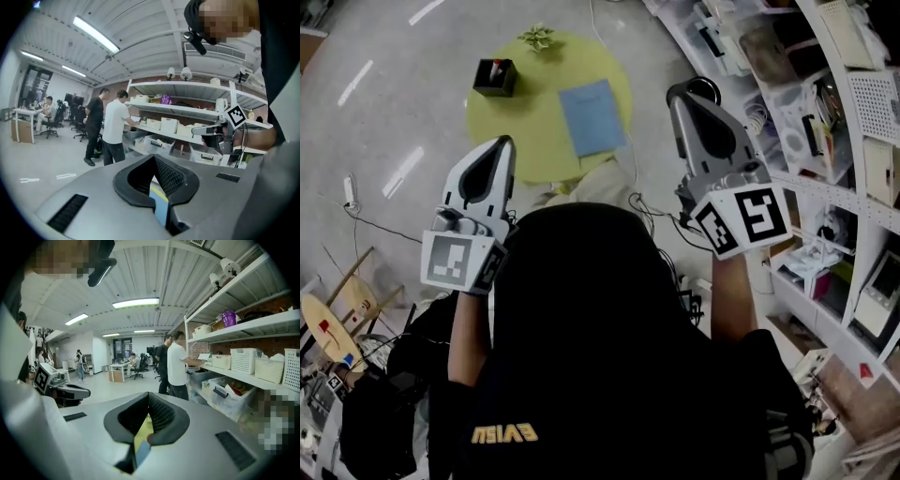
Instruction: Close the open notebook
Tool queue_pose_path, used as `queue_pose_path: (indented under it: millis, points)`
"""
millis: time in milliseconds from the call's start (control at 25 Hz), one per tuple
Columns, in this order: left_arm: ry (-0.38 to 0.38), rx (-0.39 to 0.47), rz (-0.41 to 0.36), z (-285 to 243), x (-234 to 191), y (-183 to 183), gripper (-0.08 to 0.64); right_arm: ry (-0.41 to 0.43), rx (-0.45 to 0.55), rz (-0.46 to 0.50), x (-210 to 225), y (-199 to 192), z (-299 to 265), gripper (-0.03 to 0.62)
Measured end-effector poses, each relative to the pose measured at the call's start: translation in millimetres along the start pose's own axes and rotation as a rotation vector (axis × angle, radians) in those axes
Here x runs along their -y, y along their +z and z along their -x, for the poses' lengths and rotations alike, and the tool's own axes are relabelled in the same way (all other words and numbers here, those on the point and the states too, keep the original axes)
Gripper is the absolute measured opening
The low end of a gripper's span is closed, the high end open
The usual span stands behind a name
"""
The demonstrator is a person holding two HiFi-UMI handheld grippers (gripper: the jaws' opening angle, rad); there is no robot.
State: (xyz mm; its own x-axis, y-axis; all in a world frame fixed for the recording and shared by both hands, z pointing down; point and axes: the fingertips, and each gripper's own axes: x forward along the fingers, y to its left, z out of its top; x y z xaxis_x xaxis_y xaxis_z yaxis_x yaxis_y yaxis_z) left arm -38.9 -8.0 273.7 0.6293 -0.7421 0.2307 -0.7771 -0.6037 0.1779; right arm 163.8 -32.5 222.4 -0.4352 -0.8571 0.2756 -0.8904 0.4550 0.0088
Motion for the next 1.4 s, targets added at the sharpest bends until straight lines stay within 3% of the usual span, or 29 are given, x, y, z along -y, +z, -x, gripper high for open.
queue_pose_path:
  millis: [440,1400]
  points:
    - [-0.006,-0.015,-0.015,11,28,-10,0.015,0.019,-0.051,0.112,0,13,22,0.0]
    - [-0.025,-0.014,-0.046,14,30,-9,0.015,0.035,-0.088,0.129,-17,-2,14,0.002]
